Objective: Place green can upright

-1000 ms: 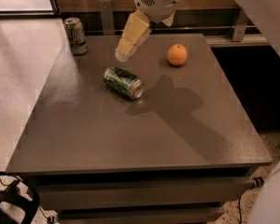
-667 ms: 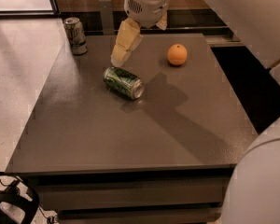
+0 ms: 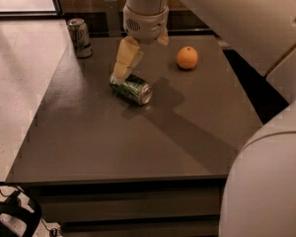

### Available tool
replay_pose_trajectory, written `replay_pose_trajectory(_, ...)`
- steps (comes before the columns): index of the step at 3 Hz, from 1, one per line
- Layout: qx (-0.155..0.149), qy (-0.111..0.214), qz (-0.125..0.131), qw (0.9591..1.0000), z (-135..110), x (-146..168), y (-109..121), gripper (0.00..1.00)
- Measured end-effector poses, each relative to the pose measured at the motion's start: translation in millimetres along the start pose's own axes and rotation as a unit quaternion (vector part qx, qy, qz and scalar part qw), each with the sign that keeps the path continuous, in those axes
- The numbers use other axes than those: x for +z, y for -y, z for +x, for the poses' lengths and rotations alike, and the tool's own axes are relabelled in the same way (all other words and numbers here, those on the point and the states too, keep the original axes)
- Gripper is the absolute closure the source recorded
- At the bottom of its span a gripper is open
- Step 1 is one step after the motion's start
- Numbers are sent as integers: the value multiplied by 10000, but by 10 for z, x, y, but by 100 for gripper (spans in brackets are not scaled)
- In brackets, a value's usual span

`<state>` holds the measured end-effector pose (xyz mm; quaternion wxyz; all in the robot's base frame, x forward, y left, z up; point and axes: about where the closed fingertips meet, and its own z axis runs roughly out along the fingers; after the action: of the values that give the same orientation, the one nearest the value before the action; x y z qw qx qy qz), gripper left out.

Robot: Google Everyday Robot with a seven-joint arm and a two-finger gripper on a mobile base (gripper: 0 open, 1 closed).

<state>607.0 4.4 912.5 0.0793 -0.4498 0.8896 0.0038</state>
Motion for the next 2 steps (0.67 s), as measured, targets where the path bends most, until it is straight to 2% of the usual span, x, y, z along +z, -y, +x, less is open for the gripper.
replay_pose_trajectory(2,-108,-158,-267,9995,-57,292,-183,0)
